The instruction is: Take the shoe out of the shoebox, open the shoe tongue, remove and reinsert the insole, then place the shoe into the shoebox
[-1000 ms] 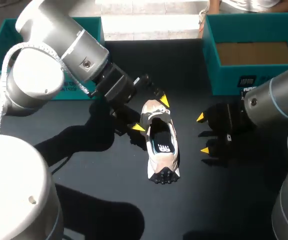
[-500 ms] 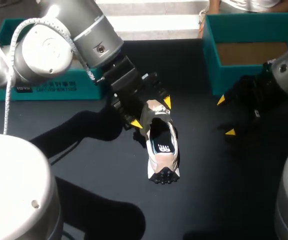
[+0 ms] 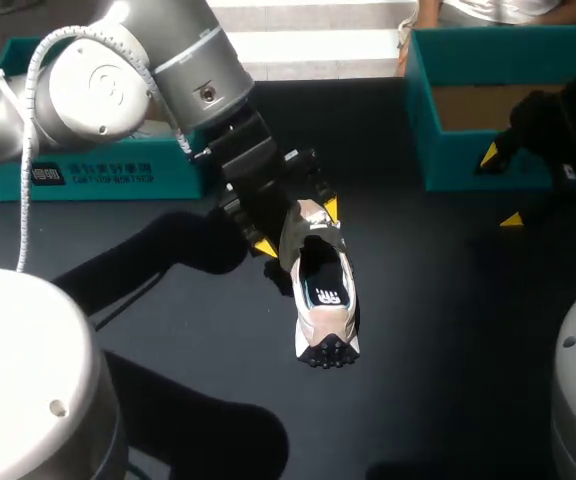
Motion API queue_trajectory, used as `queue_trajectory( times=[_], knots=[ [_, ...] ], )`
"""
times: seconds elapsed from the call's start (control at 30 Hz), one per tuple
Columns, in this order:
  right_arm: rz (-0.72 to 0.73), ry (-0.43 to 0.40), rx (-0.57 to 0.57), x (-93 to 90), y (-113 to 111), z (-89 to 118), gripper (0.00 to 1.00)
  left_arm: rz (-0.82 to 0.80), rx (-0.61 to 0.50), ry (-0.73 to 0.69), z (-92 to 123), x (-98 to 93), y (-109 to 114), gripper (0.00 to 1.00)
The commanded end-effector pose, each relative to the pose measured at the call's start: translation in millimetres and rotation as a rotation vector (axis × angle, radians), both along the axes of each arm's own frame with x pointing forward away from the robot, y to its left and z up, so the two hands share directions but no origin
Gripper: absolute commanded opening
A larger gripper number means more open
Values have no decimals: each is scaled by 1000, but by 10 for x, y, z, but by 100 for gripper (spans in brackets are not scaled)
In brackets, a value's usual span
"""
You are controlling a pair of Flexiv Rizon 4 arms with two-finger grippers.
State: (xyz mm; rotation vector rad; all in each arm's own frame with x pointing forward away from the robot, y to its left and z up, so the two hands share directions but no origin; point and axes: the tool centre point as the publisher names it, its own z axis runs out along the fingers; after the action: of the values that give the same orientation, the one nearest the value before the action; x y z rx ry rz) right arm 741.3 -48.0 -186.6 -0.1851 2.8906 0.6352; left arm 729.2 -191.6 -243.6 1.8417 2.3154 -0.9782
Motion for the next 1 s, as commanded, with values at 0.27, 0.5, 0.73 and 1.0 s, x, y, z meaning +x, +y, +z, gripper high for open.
queue_trajectory(
  times=[0.27,0.5,0.73,1.0],
  knots=[
    [-1,-6,0,-76,-70,111,100,-191,262,-41,12,148,18,25],
    [-1,-6,0,-76,-70,111,100,-233,326,-147,-66,79,48,0],
    [-1,-6,0,-76,-70,111,100,-230,346,-241,-310,19,32,0],
    [-1,-6,0,-76,-70,111,100,-220,365,-287,-528,-89,-45,0]
  ],
)
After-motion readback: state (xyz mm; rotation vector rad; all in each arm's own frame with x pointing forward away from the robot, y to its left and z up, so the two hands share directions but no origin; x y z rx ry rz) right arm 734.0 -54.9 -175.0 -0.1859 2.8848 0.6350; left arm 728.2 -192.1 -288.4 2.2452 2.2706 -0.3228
